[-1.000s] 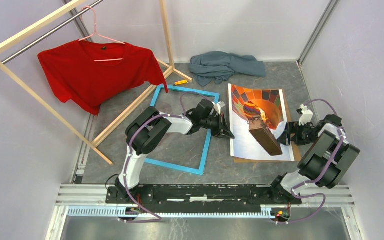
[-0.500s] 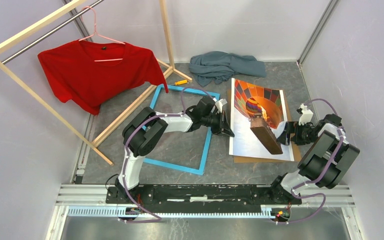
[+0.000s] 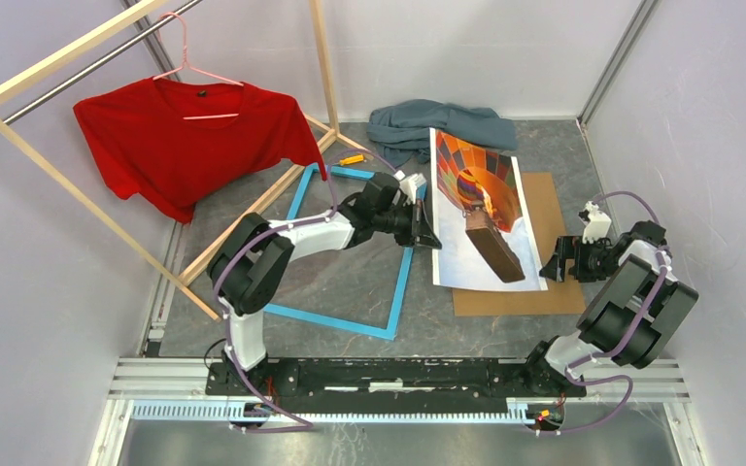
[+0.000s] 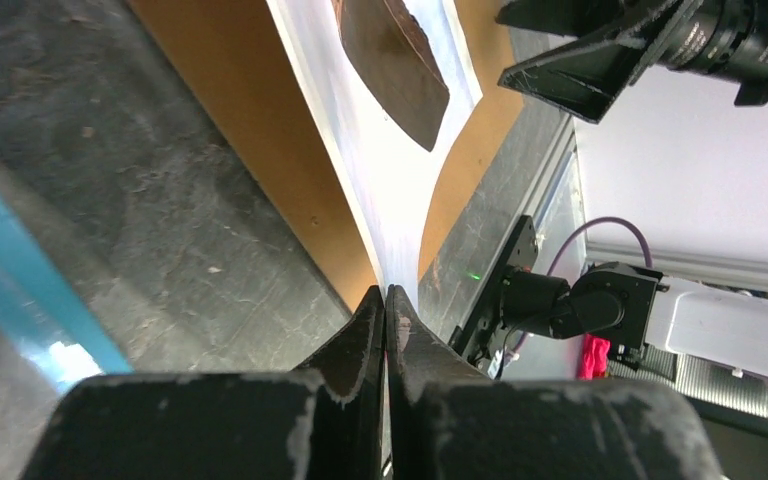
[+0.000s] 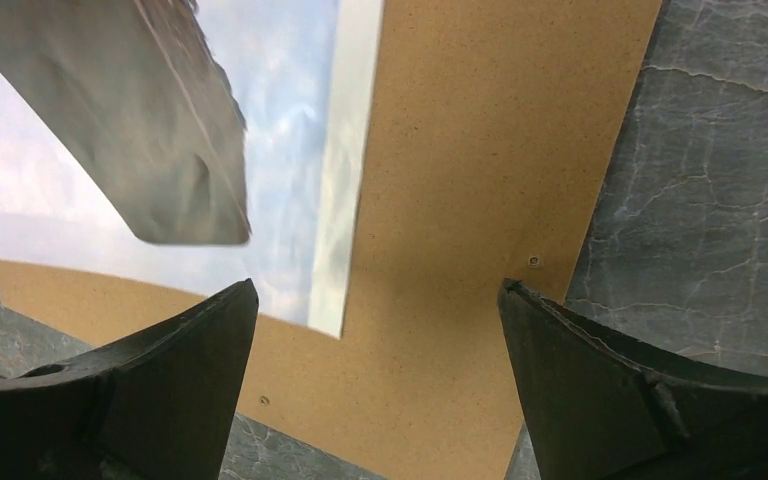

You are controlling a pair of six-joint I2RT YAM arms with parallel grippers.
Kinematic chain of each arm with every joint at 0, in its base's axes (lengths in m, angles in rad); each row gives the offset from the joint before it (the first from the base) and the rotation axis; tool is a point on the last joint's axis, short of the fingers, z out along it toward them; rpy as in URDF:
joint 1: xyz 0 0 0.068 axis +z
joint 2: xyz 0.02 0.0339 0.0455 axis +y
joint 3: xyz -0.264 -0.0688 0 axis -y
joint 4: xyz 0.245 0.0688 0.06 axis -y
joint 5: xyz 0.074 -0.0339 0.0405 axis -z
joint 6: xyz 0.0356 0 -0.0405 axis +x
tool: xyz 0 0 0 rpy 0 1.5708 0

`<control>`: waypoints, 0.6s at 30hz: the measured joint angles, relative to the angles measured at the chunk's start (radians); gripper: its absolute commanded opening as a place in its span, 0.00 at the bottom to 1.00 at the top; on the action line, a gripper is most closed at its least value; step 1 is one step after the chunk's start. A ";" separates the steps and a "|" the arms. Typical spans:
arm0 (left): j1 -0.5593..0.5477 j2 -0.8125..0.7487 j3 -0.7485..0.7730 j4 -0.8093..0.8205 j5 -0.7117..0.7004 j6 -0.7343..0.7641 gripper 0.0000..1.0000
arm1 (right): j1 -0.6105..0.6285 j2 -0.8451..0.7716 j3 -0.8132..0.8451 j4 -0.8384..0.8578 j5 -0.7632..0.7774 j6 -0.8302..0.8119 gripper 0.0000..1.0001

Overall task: Take the photo out of the frame
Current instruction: Move the photo to the photo frame.

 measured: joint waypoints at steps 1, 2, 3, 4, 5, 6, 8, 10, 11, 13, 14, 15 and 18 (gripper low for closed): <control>0.009 -0.008 -0.005 -0.007 -0.002 0.008 0.06 | -0.002 0.000 0.000 0.000 0.000 0.000 0.98; 0.016 -0.015 -0.008 -0.014 -0.004 0.014 0.06 | -0.003 0.000 0.000 0.000 0.000 0.000 0.98; 0.025 -0.023 -0.011 -0.027 -0.006 0.027 0.05 | -0.005 0.000 0.000 0.000 0.000 0.000 0.98; 0.032 -0.028 -0.014 -0.037 -0.006 0.040 0.05 | -0.006 0.000 0.000 0.000 0.000 0.000 0.98; 0.038 -0.031 -0.014 -0.046 -0.007 0.053 0.04 | -0.007 0.000 0.000 0.000 0.000 0.000 0.98; 0.045 -0.032 -0.014 -0.058 -0.006 0.065 0.04 | -0.007 0.000 0.000 0.001 0.000 0.000 0.98; 0.058 -0.034 -0.017 -0.084 -0.003 0.089 0.03 | -0.007 0.000 0.000 0.000 0.000 0.000 0.98; 0.069 -0.036 -0.029 -0.099 0.002 0.107 0.03 | -0.007 0.000 0.000 0.000 0.000 0.000 0.98; 0.074 -0.039 -0.037 -0.112 0.006 0.119 0.03 | -0.007 0.000 0.000 0.000 0.000 0.000 0.98; 0.085 -0.045 -0.051 -0.145 0.015 0.146 0.03 | -0.007 0.000 0.000 0.000 0.000 0.000 0.98; 0.089 -0.050 -0.058 -0.153 0.020 0.153 0.03 | -0.007 0.000 0.000 0.000 0.000 0.000 0.98; 0.092 -0.056 -0.066 -0.163 0.028 0.162 0.03 | -0.007 0.000 0.000 0.000 0.000 0.000 0.98; 0.101 -0.085 -0.095 -0.190 0.042 0.188 0.03 | -0.007 0.000 0.000 0.001 0.000 0.000 0.98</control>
